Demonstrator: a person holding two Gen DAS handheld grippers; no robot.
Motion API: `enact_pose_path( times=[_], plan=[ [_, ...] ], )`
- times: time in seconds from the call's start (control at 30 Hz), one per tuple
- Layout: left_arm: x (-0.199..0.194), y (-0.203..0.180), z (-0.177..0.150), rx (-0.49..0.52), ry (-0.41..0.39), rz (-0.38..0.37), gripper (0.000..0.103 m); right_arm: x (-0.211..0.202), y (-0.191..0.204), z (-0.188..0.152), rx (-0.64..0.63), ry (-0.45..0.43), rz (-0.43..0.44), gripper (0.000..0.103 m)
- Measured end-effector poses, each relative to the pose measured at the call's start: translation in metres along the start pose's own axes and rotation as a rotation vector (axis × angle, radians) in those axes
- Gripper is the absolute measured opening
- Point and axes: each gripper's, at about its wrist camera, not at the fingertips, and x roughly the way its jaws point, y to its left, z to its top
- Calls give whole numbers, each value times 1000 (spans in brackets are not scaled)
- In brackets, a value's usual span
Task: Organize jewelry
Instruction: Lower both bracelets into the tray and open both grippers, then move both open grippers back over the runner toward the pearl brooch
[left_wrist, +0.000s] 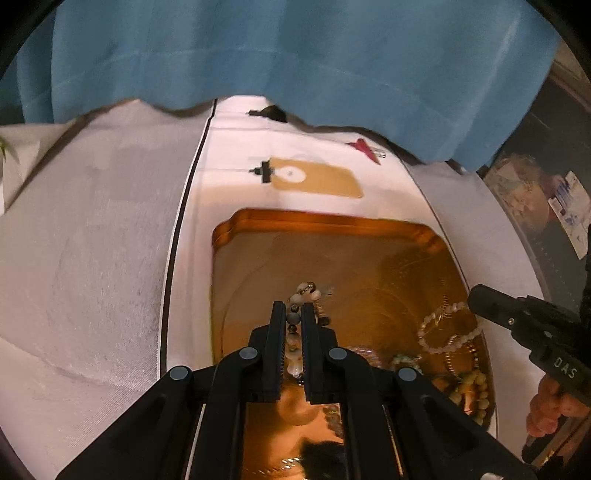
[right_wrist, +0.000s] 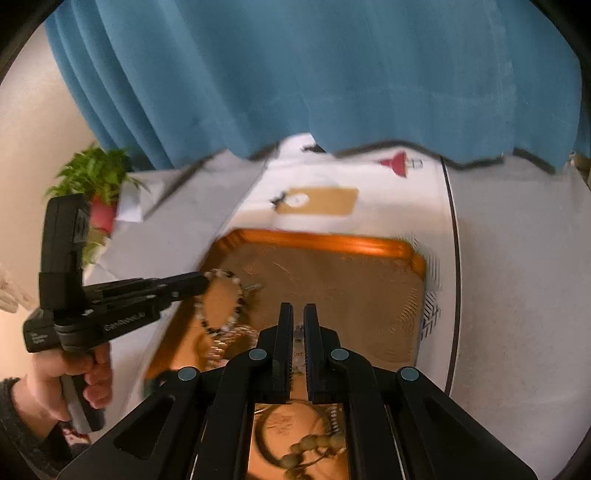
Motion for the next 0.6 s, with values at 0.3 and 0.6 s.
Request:
enact_pose_path(
  times=[0.3, 0.6],
  plan=[
    [-68, -16, -27, 80, -127, 110, 82, -45, -7, -15, 129, -84, 35, 77],
    [-169, -44, -100, 92, -213, 73, 86, -156, 42, -89, 21, -173, 2, 97]
  ],
)
